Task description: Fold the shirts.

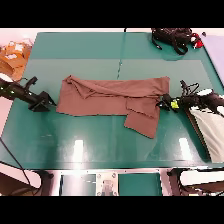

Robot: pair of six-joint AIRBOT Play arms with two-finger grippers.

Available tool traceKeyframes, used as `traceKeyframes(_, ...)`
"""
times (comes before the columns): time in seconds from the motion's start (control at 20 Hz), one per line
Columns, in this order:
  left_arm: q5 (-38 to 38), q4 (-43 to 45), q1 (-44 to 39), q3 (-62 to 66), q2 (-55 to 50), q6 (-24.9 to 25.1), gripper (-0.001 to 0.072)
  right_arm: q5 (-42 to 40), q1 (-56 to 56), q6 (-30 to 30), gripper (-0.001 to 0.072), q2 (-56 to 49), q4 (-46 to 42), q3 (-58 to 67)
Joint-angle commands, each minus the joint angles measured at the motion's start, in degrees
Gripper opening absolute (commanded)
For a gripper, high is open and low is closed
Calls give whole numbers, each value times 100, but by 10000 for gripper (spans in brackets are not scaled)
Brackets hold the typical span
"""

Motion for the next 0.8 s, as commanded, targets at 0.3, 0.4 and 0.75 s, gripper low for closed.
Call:
traceKeyframes(0.3,-297,-354,-844,-431,-15,761,24,133,-2,0,21,133,70,59)
traceKeyframes(0.4,-807,-358,-844,-127,52,737,24,393,-2,0,20,442,81,271)
traceKeyframes(0.75,-1268,-1423,-844,2065,1657,549,24,1840,-186,754,20,2245,142,2627)
